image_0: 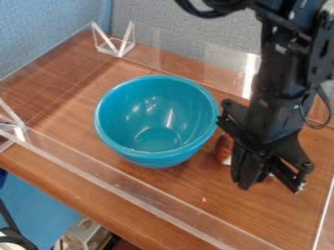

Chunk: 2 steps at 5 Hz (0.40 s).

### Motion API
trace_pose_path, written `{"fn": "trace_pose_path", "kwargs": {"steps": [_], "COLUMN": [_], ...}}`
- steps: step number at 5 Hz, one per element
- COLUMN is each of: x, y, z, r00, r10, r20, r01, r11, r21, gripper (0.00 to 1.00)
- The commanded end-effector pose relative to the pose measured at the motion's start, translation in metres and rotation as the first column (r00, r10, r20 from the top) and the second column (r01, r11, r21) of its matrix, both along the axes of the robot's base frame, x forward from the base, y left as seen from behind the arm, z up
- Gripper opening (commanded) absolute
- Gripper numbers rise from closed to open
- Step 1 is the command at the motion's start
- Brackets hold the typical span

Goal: Remove the mushroom from inside the blue bowl and put it on the table

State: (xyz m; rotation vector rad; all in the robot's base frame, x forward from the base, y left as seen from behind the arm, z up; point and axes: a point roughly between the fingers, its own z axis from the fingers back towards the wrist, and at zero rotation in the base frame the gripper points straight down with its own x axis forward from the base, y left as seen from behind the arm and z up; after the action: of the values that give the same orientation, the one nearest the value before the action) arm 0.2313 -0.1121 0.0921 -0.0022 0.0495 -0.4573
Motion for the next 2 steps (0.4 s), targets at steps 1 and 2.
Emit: {"fn": "trace_pose_path", "kwargs": {"steps": [1, 2], "x": [0.0018, 0.0027], "y": [-0.0026, -0.0017], "z": [0.0008, -0.0035], "r00": [1.0, 1.0], "r10": [0.001, 0.006], "r20": [0.018, 0.013], "r01": [-0.001, -0.006], "r11": [1.0, 1.0], "r21": [-0.011, -0.007], "gripper": [0.0, 0.0]}}
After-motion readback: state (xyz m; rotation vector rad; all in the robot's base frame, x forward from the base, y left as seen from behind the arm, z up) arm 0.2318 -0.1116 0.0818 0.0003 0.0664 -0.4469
